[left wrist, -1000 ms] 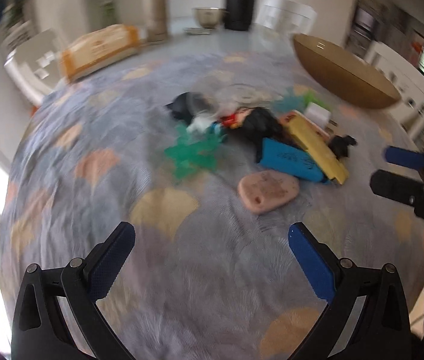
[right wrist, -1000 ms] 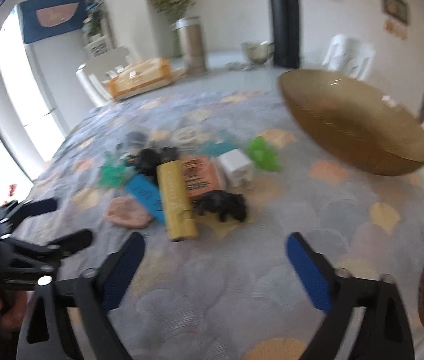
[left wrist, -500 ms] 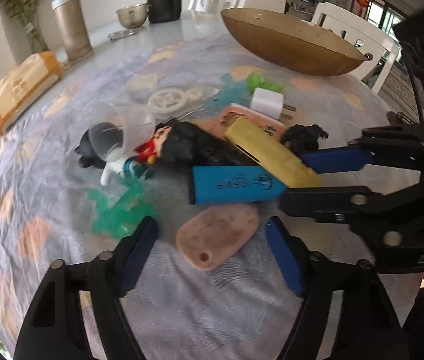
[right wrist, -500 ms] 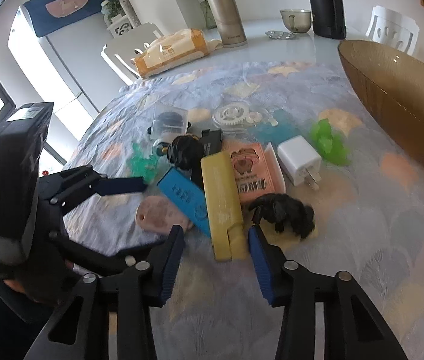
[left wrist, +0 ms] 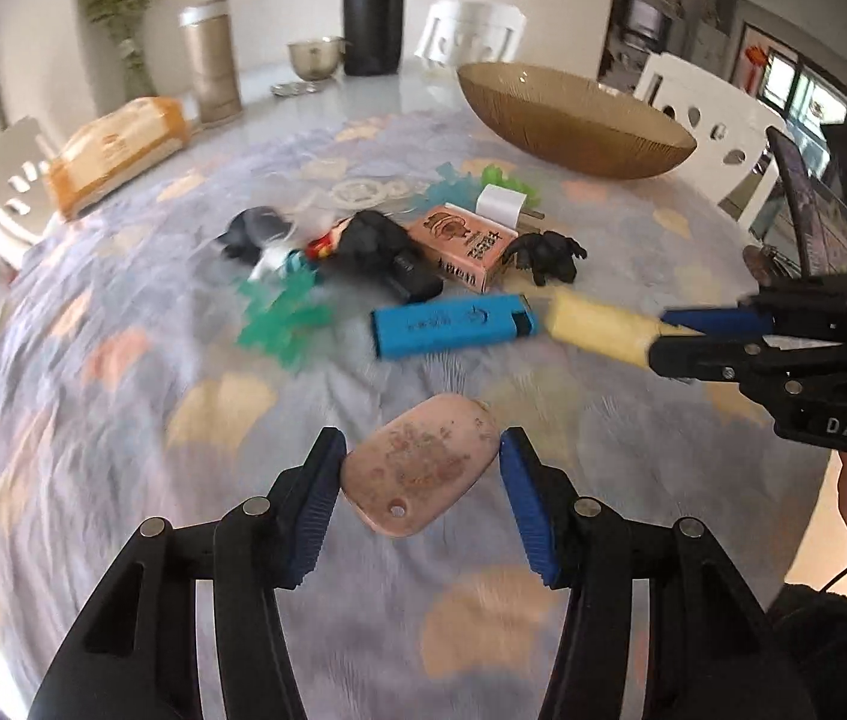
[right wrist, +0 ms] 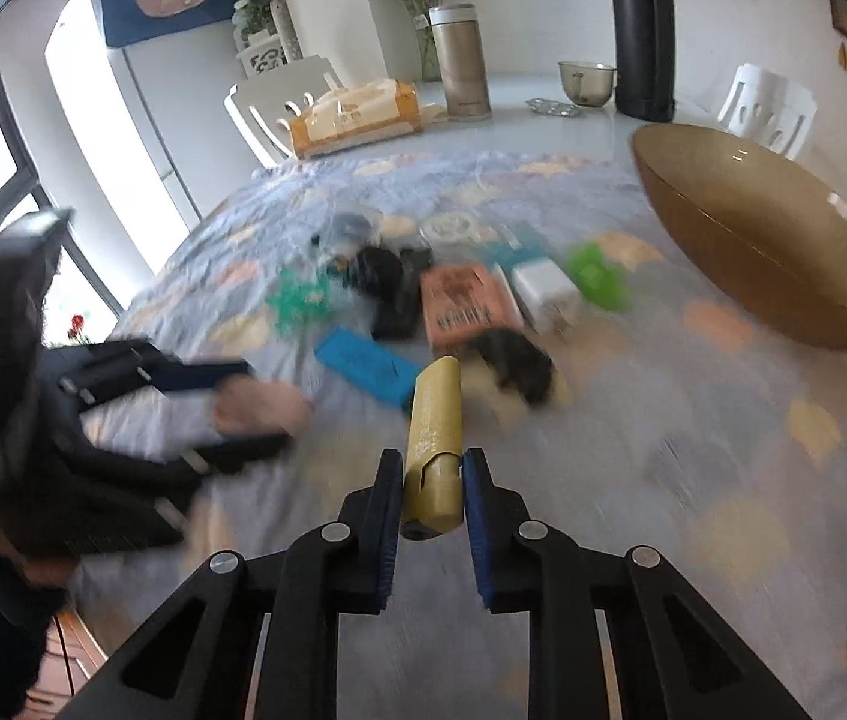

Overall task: Organize rigid objects
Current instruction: 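Grasp the pink soap bar with the left tool while the right tool grasps the yellow lighter, then carry the pink soap and yellow lighter in both tools over the amber bowl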

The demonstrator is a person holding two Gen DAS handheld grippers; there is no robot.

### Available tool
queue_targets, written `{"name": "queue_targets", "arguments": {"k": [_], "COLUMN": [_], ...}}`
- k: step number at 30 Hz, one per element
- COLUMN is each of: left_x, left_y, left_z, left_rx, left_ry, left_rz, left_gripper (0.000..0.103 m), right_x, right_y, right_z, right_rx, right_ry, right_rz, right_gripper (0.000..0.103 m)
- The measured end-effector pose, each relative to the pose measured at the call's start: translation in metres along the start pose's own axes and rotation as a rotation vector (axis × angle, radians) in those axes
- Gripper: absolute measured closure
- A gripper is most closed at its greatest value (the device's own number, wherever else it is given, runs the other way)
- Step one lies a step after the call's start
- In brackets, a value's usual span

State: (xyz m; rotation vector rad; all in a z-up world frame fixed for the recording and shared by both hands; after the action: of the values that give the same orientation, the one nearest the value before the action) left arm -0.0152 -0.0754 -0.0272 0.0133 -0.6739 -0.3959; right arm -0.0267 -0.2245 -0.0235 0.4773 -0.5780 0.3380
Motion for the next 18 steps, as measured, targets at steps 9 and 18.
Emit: {"name": "queue_targets", "arguments": {"k": [9,18], "left_x": [-0.020,-0.015], "left_y": [-0.008,-0.010], "left_z": [0.006,0.017], "left_rx": [0.024,0.002], "left_ry": [0.023,-0.022], "left_rz": [0.037,0.059], "left_gripper": [0.052,0.052], "right_x": [-0.014,-0.018], "right_y": [-0.001,-0.004], "right_z": [-0.009,-0.020], "right_rx": [-0.033,-0.118], "right_ry": [0.021,0.030], "right_rz": [-0.016,-0.004], "right_gripper": [0.071,0.070]}}
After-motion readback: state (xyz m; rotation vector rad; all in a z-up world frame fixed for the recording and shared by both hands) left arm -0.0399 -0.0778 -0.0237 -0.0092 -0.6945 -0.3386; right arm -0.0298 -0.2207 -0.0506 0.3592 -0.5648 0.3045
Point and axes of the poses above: each gripper's, at about its wrist camera, not at the fingertips, and z roughly against the way its jaws point, y to its left, x to its top, the point moved 5 cm from there along -z, roughly the way its jaws point, and after that the axes turned 13 degrees about x, right-handed, at the moved point
